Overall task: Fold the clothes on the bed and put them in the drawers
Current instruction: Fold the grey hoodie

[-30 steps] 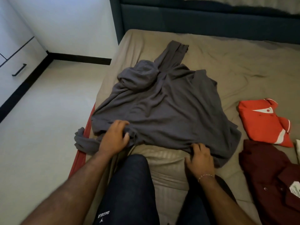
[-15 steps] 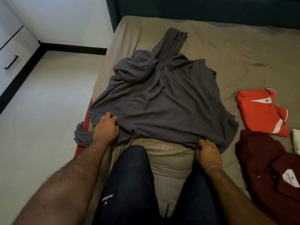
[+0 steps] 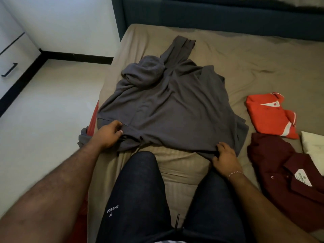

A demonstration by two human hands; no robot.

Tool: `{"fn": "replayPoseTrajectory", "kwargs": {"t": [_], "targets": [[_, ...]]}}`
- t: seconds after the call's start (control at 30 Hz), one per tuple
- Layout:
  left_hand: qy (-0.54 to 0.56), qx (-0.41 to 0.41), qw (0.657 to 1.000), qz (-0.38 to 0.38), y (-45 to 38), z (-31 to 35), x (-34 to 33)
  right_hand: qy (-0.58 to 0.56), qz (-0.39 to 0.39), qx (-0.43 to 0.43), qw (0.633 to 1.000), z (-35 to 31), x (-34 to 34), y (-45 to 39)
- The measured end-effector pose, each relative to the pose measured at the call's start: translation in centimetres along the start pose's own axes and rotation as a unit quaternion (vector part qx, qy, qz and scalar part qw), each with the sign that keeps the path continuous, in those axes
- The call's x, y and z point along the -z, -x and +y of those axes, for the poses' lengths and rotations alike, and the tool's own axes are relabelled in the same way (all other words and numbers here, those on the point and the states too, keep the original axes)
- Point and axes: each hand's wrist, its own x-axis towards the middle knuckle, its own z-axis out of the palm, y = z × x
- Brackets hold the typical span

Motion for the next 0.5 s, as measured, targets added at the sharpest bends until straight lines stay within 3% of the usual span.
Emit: {"fn": "replayPoseTrajectory", "kwargs": {"t": [0.17,0.27,0.4,0.5], "targets": [[-0.089,-0.039,0.992,0.081,0.0,1.1,-0.2,-0.011,0.047,0.004,0.999,-0.4,0.5,-0.9],[-0.158,-0.091,0.980,0.074,-1.3,1.3,0.0,0.016,0.095,0.012,0.995,-1.0,0.5,-1.9],[-0.208,-0.068,0.976,0.020,-2.9,1.1,0.4,-0.132,0.140,-0.102,0.976,-1.6,0.9,-4.4],[-0.178,-0.017,0.983,0.031,-3.6,0.5,0.1,-0.223,0.130,-0.089,0.962,-1.3,0.6,-5.5]]}}
